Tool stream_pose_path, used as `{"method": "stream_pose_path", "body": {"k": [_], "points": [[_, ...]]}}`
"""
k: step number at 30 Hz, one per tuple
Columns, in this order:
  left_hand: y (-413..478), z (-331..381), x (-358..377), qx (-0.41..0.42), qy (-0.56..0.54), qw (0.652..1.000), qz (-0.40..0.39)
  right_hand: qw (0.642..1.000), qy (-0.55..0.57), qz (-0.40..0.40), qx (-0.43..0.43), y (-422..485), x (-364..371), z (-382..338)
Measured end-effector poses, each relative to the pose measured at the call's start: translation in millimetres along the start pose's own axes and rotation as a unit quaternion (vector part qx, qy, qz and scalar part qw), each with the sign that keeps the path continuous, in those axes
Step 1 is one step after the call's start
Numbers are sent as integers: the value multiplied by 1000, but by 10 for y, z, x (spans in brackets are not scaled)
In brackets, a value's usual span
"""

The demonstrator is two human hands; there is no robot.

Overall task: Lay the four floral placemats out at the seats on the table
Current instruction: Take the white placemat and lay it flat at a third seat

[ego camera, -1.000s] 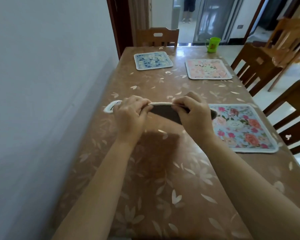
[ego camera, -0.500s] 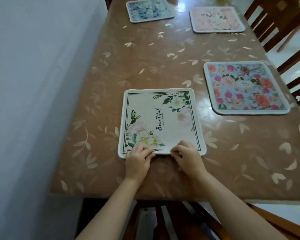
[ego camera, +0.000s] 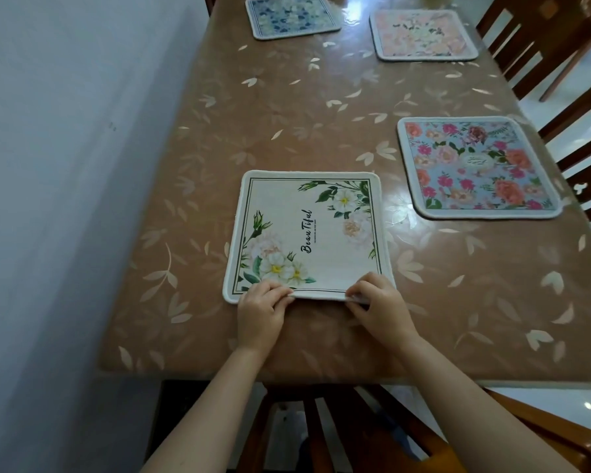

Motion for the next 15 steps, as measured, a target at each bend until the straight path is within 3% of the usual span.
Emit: {"method": "stream_pose_path", "body": {"k": [9, 15], "points": [[-65, 23, -91, 25, -17, 1000, 5, 999, -4, 12, 47, -150, -128, 196], [-160, 399, 41, 82, -54, 994, -39, 1000, 20, 12, 14, -173, -46, -43]]}}
Point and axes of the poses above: each hand's wrist, its own y-axis towards the middle knuckle, its own x-axis out of the palm, z = x × y, the point moved 4 cm from there along y, towards the middle knuckle, and after that the axes turned 1 degree about z, right-handed, at the moved point
